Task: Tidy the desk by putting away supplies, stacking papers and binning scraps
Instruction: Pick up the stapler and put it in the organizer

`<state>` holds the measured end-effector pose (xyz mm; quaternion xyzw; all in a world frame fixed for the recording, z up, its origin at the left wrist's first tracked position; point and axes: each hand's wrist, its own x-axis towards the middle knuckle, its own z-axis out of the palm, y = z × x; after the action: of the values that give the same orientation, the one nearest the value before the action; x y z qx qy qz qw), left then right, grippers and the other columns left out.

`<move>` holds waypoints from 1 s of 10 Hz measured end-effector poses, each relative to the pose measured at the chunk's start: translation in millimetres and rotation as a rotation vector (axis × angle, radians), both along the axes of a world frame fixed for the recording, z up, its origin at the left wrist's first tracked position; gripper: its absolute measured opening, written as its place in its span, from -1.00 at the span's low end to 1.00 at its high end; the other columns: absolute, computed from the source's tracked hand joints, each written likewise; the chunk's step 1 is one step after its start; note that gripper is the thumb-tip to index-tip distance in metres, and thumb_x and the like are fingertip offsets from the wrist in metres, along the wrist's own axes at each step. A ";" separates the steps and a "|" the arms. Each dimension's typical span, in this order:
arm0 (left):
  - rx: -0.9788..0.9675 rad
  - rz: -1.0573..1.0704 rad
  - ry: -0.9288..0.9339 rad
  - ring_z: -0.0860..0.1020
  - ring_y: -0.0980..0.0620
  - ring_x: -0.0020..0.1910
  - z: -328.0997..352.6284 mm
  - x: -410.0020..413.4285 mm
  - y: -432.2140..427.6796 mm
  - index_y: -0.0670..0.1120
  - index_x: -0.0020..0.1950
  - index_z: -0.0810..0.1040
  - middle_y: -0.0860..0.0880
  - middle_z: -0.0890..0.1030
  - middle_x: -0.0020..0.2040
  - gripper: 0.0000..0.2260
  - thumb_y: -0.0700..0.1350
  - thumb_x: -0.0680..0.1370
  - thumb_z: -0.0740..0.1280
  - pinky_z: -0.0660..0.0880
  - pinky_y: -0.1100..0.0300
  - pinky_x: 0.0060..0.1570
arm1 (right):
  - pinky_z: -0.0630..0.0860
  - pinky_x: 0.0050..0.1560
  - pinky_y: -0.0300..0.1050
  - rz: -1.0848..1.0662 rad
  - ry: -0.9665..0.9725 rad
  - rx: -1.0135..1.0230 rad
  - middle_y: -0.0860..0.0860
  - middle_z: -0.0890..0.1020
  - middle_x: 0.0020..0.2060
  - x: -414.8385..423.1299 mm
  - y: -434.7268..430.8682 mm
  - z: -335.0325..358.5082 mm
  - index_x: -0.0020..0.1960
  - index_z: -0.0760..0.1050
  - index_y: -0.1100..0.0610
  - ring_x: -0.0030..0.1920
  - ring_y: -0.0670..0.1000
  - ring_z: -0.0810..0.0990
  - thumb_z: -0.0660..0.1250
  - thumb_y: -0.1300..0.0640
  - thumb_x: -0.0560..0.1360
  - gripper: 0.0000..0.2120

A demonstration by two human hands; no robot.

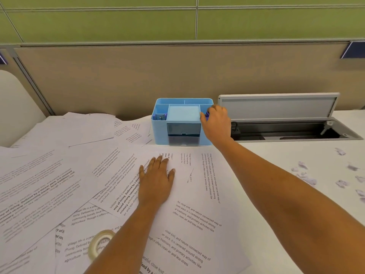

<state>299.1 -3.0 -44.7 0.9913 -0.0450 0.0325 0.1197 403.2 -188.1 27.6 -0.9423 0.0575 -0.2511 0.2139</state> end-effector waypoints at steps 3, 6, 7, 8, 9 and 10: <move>0.001 -0.002 -0.003 0.02 0.05 0.52 0.8 -0.5 0.4 0.00 0.51 0.11 0.03 0.09 0.54 -0.56 0.08 0.64 -0.05 -0.10 -0.05 0.46 | 0.10 0.43 0.15 -0.033 0.165 -0.139 0.03 0.32 0.43 -18.9 1.8 -9.4 0.47 0.20 0.09 0.47 0.08 0.17 -0.06 -0.16 0.61 -0.48; -0.014 -0.010 0.021 0.02 0.03 0.52 1.2 1.5 1.2 -0.01 0.50 0.12 0.02 0.08 0.54 -0.56 0.08 0.64 -0.03 -0.10 -0.06 0.46 | -0.01 0.44 0.23 -0.051 0.215 -0.162 0.02 0.14 0.50 -30.7 3.0 -9.3 0.51 0.07 0.04 0.51 0.09 0.02 -0.06 -0.19 0.59 -0.44; -0.029 -0.024 0.037 0.01 0.03 0.52 3.3 1.0 2.7 -0.01 0.50 0.12 0.02 0.08 0.54 -0.57 0.05 0.64 -0.03 -0.10 -0.05 0.47 | 0.04 0.42 0.22 -0.053 0.164 -0.123 0.04 0.16 0.49 -41.8 6.0 -5.7 0.49 0.10 0.05 0.50 0.08 0.05 0.00 -0.17 0.59 -0.46; -0.036 -0.033 0.077 0.02 0.01 0.52 8.2 1.5 6.2 -0.02 0.50 0.14 0.00 0.08 0.54 -0.58 0.03 0.64 0.00 -0.09 -0.05 0.47 | 0.07 0.42 0.18 -0.036 0.151 -0.116 0.03 0.18 0.48 -59.4 9.6 -3.2 0.47 0.14 0.05 0.49 0.07 0.08 0.03 -0.16 0.59 -0.47; -0.063 -0.031 0.099 0.07 -0.01 0.51 15.0 -4.5 11.1 -0.04 0.47 0.21 -0.04 0.14 0.52 -0.60 0.00 0.64 0.04 -0.07 -0.08 0.46 | 0.05 0.43 0.17 0.005 0.185 -0.114 0.03 0.19 0.47 -83.6 15.3 -6.2 0.45 0.19 0.04 0.48 0.07 0.10 0.05 -0.15 0.58 -0.50; -0.076 -0.023 0.096 0.14 -0.01 0.49 20.9 -17.9 25.4 -0.04 0.44 0.29 -0.05 0.20 0.50 -0.62 -0.01 0.63 0.08 -0.06 -0.12 0.45 | 0.01 0.45 0.16 0.056 0.251 -0.099 0.01 0.19 0.47 -110.7 26.5 -16.6 0.41 0.26 0.02 0.48 0.06 0.09 0.05 -0.15 0.58 -0.54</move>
<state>281.3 22.4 -23.8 0.9858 -0.0492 -0.0147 0.1596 292.5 -161.5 11.1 -0.9770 0.0452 -0.1278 0.1649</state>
